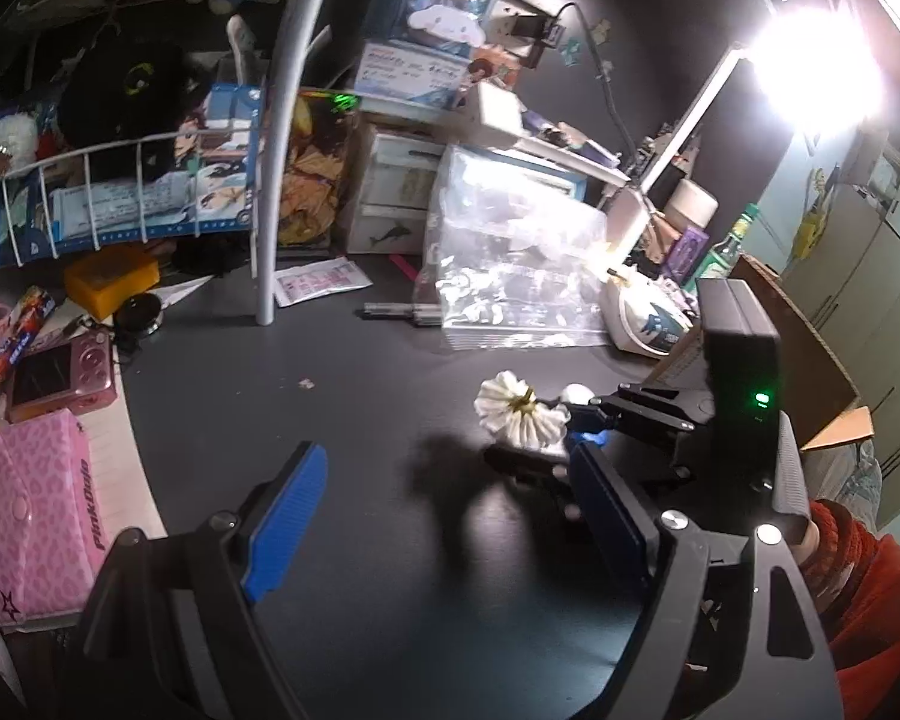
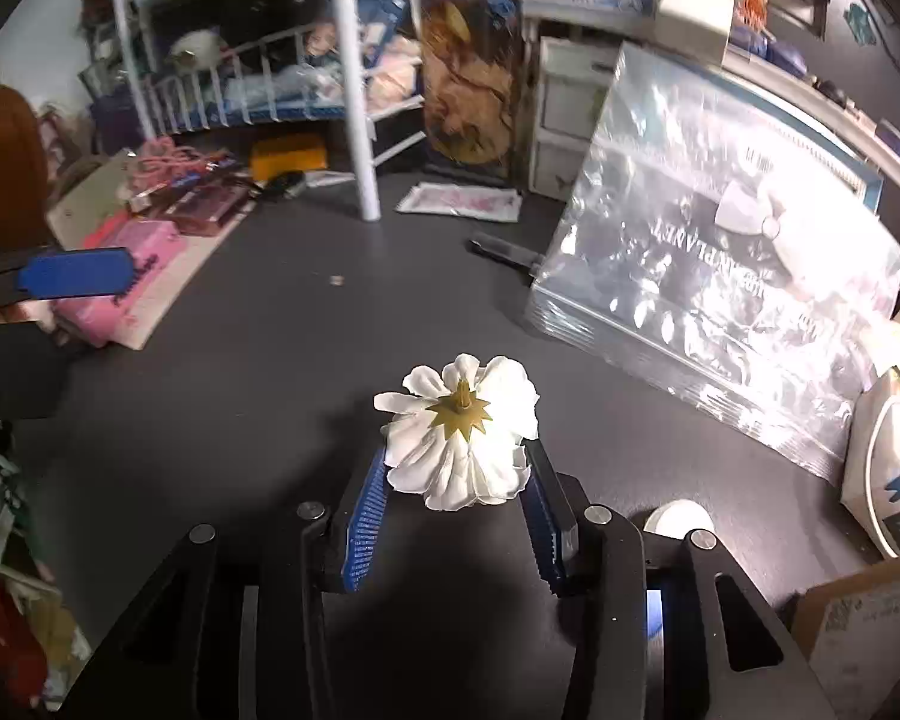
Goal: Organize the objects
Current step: 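Lift the white flower with the right tool and carry it over the box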
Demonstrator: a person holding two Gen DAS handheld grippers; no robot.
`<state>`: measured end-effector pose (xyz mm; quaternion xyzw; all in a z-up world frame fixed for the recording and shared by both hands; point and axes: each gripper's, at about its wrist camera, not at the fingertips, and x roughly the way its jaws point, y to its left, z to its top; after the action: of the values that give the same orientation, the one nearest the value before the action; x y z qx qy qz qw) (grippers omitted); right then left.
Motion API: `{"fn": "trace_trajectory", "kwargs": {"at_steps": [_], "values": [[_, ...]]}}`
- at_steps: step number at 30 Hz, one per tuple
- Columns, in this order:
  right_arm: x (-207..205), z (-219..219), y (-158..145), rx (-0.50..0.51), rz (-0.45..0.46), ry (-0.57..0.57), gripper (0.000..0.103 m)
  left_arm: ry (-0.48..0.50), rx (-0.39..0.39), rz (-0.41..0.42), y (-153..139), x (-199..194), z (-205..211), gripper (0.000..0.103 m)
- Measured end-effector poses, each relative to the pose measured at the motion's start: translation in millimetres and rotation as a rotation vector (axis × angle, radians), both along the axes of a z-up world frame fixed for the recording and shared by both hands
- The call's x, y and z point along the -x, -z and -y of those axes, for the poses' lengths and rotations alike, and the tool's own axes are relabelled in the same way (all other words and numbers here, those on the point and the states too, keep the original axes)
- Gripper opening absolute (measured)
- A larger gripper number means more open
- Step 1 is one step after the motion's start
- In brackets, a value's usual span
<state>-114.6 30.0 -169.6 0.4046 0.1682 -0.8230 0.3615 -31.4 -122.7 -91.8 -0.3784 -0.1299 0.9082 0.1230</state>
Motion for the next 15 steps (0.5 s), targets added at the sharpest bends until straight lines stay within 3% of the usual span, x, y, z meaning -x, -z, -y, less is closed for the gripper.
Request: {"fn": "trace_trajectory", "kwargs": {"at_steps": [6, 11, 15], "values": [[-37.9, -9.3, -40.4, 0.096, -0.007, -0.101, 0.038, 0.103, -0.040, -0.056, -22.7, -12.1, -26.7, 0.079], [-70.9, -27.4, -83.3, 0.163, -0.055, -0.167, 0.038, 0.192, -0.043, -0.108, -48.8, -21.0, -54.5, 0.049], [-86.9, -48.6, -109.1, 0.184, -0.115, -0.179, 0.038, 0.236, -0.022, -0.153, -71.9, -24.3, -79.2, 0.036]]}}
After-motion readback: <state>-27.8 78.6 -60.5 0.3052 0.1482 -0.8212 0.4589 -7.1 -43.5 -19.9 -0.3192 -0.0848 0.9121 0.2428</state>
